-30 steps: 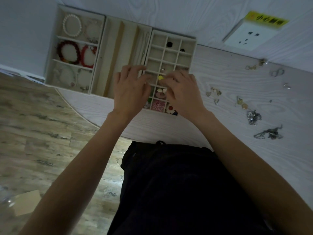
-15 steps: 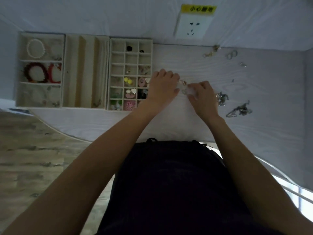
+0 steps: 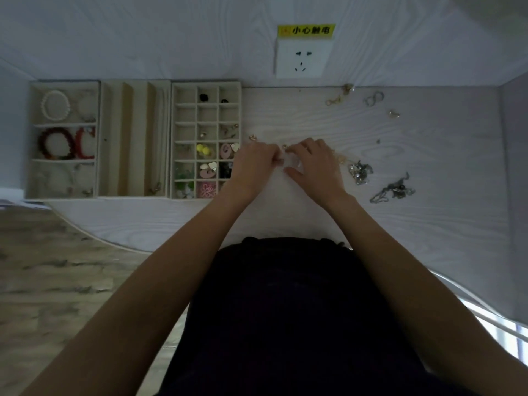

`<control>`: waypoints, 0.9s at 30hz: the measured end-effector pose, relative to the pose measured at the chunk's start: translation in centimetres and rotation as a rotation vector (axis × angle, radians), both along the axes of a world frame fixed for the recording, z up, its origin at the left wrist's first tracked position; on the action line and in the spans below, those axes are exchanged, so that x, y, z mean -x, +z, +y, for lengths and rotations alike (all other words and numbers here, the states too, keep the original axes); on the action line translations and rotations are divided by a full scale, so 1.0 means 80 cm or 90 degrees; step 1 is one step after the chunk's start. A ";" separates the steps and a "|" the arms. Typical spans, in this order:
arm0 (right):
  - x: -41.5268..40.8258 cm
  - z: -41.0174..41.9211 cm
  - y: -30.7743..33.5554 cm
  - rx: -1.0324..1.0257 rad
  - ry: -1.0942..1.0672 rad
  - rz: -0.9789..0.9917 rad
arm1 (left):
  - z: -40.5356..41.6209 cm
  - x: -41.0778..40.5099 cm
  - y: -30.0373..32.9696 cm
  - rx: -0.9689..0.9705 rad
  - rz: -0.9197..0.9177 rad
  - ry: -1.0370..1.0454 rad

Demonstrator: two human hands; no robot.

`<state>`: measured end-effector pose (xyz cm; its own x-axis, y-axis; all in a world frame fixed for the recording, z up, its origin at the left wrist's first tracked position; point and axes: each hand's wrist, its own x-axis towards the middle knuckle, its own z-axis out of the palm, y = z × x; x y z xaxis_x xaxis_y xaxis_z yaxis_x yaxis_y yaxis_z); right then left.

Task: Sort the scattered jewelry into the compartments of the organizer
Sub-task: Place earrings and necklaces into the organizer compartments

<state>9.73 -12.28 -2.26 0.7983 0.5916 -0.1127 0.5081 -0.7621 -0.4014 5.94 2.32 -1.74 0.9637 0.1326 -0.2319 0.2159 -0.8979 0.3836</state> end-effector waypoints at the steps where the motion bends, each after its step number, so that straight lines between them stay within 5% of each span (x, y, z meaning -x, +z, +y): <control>1: 0.000 0.005 0.000 0.002 0.017 0.006 | 0.000 0.003 0.002 0.003 0.004 0.003; 5: -0.001 0.021 -0.001 0.007 0.018 0.027 | 0.018 0.030 0.016 0.068 -0.112 0.070; 9: -0.006 0.032 0.008 -0.055 0.002 0.056 | 0.084 0.071 0.026 -0.004 -0.305 0.170; 15: -0.032 0.135 0.034 -0.164 0.066 0.072 | 0.167 0.100 0.017 0.046 -0.156 0.406; 23: -0.062 0.231 0.027 -0.013 0.189 0.055 | 0.187 0.094 0.002 0.172 -0.135 0.415; 27: -0.070 0.224 0.029 -0.068 0.150 0.063 | 0.188 0.095 0.002 0.180 -0.140 0.409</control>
<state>15.34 5.61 0.05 0.6252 0.7726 -0.1105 0.6208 -0.5781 -0.5295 -1.68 17.33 -1.60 0.7445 0.6503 -0.1512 0.5572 -0.4806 0.6771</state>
